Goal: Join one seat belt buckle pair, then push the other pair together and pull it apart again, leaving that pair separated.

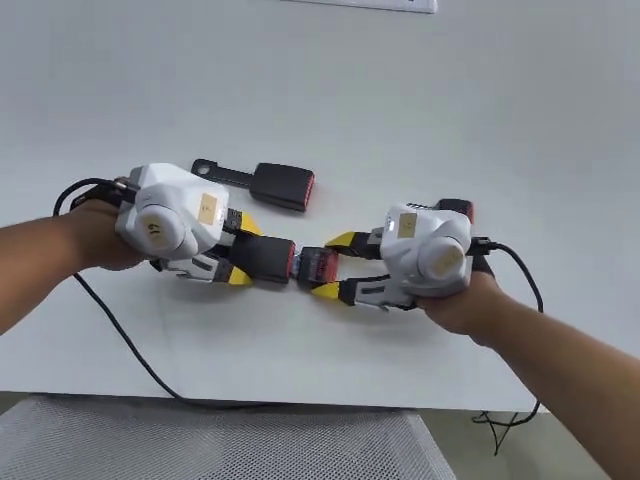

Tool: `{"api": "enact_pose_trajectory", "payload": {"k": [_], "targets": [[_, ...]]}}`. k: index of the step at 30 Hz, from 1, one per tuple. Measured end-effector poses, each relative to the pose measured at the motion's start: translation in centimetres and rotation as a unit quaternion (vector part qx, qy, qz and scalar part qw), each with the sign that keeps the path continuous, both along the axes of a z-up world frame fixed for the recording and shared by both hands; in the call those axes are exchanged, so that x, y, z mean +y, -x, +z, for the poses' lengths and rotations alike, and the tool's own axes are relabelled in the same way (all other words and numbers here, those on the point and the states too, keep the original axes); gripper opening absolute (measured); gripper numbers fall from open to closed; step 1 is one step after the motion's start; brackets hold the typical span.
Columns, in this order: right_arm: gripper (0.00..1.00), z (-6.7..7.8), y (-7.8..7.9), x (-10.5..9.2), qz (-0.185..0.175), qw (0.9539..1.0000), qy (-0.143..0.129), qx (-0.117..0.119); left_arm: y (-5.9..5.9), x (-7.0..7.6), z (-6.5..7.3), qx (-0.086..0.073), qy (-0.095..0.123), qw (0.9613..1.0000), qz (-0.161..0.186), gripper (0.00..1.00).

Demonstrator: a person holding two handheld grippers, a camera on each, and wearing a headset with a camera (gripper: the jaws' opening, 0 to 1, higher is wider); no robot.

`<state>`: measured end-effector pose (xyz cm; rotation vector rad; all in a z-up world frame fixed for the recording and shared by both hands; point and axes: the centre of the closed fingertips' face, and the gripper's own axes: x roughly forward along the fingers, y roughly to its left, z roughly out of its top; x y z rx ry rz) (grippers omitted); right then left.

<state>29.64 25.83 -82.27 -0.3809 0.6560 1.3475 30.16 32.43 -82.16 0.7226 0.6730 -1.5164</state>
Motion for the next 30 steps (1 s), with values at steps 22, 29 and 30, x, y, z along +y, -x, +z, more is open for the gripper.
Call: {"api": "enact_pose_trajectory", "payload": {"k": [22, 29, 30], "targets": [[0.3, 0.12, -0.07, -0.13, -0.014, 0.9994, -0.03, -0.013, -0.28, -0.02, -0.1, 0.016, 0.041, 0.999, 0.006, 0.31], [0.3, 0.13, 0.0, -0.1, -0.015, 0.9993, -0.021, -0.028, -0.37, -0.07, -0.17, 0.019, 0.041, 0.999, -0.001, 0.31], [0.3, 0.11, -0.05, -0.15, -0.017, 0.9993, -0.023, -0.025, -0.35, -0.09, -0.16, 0.02, 0.041, 0.999, 0.0, 0.31]]}}
